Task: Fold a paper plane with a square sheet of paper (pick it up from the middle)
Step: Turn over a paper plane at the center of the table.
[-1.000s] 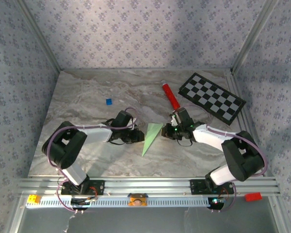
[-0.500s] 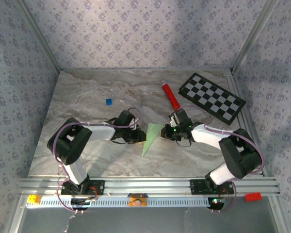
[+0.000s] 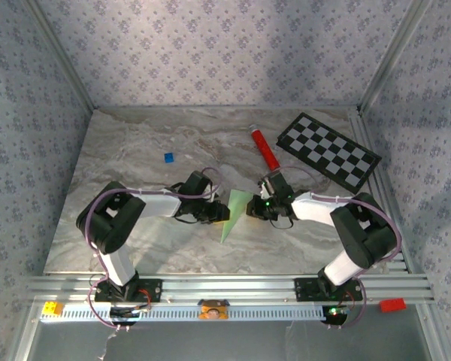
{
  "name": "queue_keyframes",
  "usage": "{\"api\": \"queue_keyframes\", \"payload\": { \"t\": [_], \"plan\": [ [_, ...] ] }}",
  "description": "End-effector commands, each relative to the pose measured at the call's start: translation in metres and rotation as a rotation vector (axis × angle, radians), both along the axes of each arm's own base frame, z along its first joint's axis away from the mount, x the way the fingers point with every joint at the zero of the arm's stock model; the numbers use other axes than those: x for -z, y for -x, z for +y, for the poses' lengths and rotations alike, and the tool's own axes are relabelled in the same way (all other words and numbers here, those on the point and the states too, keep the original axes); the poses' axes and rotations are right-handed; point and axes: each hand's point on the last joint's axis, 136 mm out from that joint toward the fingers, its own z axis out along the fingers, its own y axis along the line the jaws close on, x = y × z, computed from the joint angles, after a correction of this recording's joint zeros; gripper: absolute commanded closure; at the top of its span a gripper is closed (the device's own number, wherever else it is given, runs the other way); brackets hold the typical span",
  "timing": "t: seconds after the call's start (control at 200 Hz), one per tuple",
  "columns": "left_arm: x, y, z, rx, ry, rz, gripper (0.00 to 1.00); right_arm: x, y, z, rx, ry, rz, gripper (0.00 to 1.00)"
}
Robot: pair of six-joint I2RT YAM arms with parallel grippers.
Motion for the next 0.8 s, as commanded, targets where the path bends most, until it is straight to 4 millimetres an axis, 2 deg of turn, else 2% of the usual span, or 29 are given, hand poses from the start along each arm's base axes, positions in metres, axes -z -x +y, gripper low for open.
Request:
{"api": "queue_keyframes", "payload": {
  "t": [0.0,0.32,0.54,0.665,0.795],
  "plan": [
    [-0.004,0.005,-0.01,0.053,0.03,0.003,0.74,0.0,0.0,0.006,0.001,-0.018,0.009,0.87],
    [-0.009,0.009,-0.018,0.084,0.068,0.007,0.86,0.003,0.001,0.006,0.002,-0.01,0.016,0.87],
    [-0.022,0.005,-0.019,0.07,0.084,-0.026,0.94,0.001,0.0,0.0,0.025,0.01,-0.001,0.87],
    [-0.031,-0.005,-0.005,0.001,0.016,-0.094,0.97,-0.006,-0.003,-0.008,0.054,0.032,-0.031,0.86],
    [-0.032,-0.018,0.028,-0.1,-0.198,-0.185,0.98,-0.014,-0.007,-0.019,0.106,0.051,-0.069,0.86]
  ]
}}
